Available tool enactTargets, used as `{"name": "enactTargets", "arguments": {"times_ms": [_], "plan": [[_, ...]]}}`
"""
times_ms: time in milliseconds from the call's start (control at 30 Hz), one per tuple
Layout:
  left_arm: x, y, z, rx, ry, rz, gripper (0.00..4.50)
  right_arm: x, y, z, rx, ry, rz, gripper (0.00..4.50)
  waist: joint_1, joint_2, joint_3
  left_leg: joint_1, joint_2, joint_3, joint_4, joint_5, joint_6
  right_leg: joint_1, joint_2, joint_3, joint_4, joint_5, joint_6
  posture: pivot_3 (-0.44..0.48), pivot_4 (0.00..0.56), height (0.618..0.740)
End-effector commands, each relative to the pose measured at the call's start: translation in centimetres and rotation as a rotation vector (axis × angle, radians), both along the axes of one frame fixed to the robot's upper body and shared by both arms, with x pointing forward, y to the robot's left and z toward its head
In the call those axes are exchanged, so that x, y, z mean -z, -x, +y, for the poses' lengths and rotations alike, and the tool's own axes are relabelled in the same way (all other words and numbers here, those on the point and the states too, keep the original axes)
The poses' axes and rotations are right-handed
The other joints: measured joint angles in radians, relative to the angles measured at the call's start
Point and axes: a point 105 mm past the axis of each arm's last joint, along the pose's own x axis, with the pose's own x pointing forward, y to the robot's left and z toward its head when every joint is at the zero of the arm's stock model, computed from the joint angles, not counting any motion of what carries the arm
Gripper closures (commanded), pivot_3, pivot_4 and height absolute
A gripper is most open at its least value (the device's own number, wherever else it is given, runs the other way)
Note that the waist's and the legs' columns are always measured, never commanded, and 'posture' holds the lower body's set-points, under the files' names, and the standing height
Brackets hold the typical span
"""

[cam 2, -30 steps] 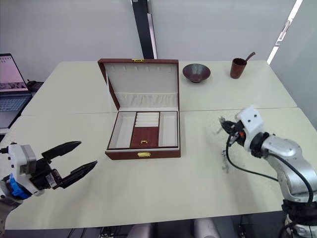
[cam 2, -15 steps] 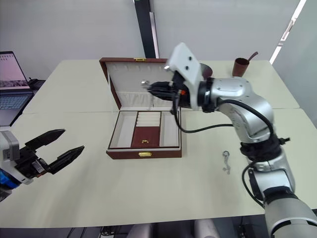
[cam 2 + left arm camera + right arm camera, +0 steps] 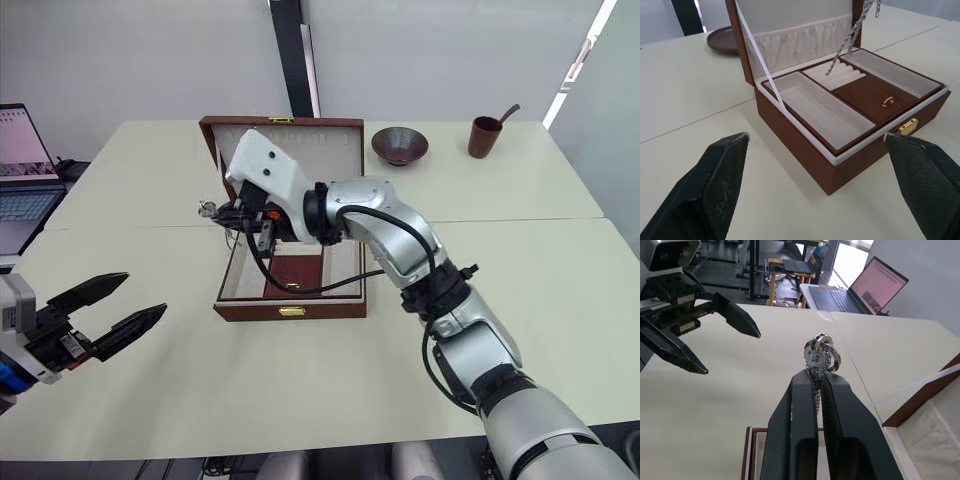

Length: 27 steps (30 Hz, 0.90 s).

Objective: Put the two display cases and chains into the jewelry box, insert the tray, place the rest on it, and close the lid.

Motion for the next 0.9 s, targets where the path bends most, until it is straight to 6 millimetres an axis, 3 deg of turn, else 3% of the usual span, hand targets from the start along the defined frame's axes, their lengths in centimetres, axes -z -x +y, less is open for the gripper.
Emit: {"name": "enactTargets", "arguments": {"times_ms": [33, 233, 533, 733, 900], "plan": [[-0.9, 0.1, 0.1, -0.005, -0.012, -0.039, 0.0, 1.1, -0.3, 0.9, -0.009, 0.031, -0.035, 4.49, -0.001, 0.0, 0.0, 0.0, 0.0, 0.0, 0.0, 0.0, 0.0, 0.0, 0.0, 0.0, 0.0, 0.0, 0.0, 0.0, 0.15, 0.74], [-0.9, 0.1, -0.4, 0.027, 0.002, -0.033, 0.0, 3.4, -0.5, 1.9, -0.016, 0.092, -0.014, 4.49, -0.003, 0.0, 0.0, 0.0, 0.0, 0.0, 0.0, 0.0, 0.0, 0.0, 0.0, 0.0, 0.0, 0.0, 0.0, 0.0, 0.15, 0.74], [-0.6, 0.3, -0.9, 0.059, 0.008, -0.019, 0.0, 5.1, -1.2, 2.5, 0.03, 0.161, 0.039, 4.49, -0.011, 0.001, 0.001, 0.0, 0.0, -0.001, -0.001, 0.0, 0.0, 0.0, 0.0, 0.0, 0.0, 0.0, 0.0, 0.0, 0.15, 0.74], [-0.7, 0.4, -1.2, 0.083, 0.019, -0.02, 0.0, 3.8, -1.6, 2.5, 0.061, 0.117, 0.062, 2.91, -0.016, 0.002, 0.002, 0.0, 0.0, -0.002, -0.001, 0.0, -0.001, 0.0, -0.001, 0.0, 0.0, 0.0, -0.001, 0.0, 0.15, 0.74], [-0.8, 0.6, -1.4, 0.098, 0.02, -0.017, 0.0, 1.7, -2.1, 0.6, 0.093, 0.053, 0.04, 1.63, -0.016, 0.003, 0.002, 0.0, 0.0, -0.002, -0.001, 0.0, -0.001, 0.0, -0.001, 0.0, 0.0, 0.0, -0.001, 0.0, 0.15, 0.74]]}}
